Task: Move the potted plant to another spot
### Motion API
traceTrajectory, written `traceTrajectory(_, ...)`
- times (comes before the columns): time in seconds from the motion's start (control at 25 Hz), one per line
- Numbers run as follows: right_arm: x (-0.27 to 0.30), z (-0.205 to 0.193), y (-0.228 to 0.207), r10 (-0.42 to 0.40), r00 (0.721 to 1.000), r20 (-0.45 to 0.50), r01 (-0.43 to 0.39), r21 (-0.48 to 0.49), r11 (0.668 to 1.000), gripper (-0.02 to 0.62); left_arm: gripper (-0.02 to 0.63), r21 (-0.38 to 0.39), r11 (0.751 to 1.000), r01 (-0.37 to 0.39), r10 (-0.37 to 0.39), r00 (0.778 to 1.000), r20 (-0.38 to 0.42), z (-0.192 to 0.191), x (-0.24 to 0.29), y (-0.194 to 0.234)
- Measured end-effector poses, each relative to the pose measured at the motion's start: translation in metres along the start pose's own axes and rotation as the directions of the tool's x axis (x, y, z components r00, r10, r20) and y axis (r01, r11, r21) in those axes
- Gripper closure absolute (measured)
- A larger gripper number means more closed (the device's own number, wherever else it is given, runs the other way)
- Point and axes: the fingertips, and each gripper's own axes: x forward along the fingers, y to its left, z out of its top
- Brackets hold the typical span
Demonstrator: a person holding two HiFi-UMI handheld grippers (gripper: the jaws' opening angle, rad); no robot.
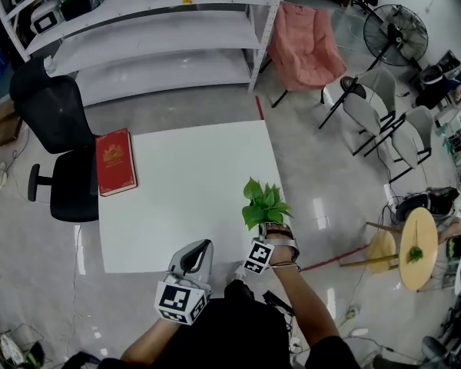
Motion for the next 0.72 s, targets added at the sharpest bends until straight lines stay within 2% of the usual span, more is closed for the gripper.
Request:
traceTrajectory(0.24,-0.009,-0.023,0.013,0.001,0.999,-0.054,0.004,0.077,0.997,0.561,0.589,0.007,0.996,0.086,-0.086,0.996,-0.025,-0.004,0.013,-0.012)
traceTrajectory(0.72,-0.025,-0.063,0.037,0.004,0.988,-0.153,0.026,0.194,0.981,0.563,0.589,0.031,0.972,0.233,-0.230,0.970,-0.073,-0.010,0.028,-0.042)
